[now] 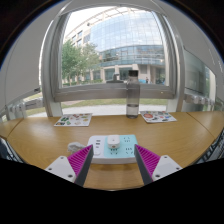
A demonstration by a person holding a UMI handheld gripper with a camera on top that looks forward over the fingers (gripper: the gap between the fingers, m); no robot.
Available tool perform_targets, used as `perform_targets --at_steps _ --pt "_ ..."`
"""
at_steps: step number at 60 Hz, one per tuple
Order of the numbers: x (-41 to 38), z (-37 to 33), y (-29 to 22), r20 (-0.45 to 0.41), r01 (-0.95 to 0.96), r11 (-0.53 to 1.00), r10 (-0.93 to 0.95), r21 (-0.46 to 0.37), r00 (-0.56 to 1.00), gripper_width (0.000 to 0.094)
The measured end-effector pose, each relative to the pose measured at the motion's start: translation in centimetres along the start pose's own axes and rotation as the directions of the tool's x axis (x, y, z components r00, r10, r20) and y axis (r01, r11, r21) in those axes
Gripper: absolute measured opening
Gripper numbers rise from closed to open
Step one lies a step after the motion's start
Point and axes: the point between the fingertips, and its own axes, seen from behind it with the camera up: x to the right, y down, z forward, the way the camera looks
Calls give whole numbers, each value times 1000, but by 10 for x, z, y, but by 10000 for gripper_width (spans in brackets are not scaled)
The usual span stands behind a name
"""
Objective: Unplug charger
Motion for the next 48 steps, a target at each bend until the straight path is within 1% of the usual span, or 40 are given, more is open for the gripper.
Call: perform_targets --at_steps 4,5,10,13,16,19,21,22,25,31,35,38,39,40,42,43,44,46,47,48 --pt "5 12 -3 -31 4 1000 -4 1 1000 792" --pt "4 37 -11 -38 4 1000 -5 -1 999 774" --pt "11 49 -9 -80 12 1000 -13 -19 997 688" --pt "9 60 -7 -89 12 999 -15 -34 996 617" --pt "5 65 -1 -84 3 998 -7 -58 996 533" --pt "0 65 -4 -71 -7 999 4 -48 997 380" --pt "7 63 -4 -100 2 999 -7 -45 995 311" --pt "9 63 -4 -114 9 999 -14 -45 993 260" --pt "9 63 -4 -126 8 999 -13 -45 992 237" --pt "5 77 -4 -122 -1 999 -5 -54 993 186" --pt "6 77 -4 -126 -5 998 -2 -56 992 172" --pt "5 77 -9 -121 -21 998 13 -67 993 152" --pt "4 74 -20 -113 -21 998 14 -60 994 153" --pt "1 69 -44 -100 -19 1000 18 -8 995 153" --pt "1 57 -107 -68 -7 988 17 152 998 153" --pt "-1 32 -125 -71 7 981 7 195 997 152" --pt "7 29 -149 -79 31 972 -13 233 997 152" --pt "18 0 -198 -106 94 944 -64 315 992 152" --pt "27 -2 -212 -120 99 938 -62 333 991 151" --pt "35 -19 -231 -137 115 920 -68 374 988 151"
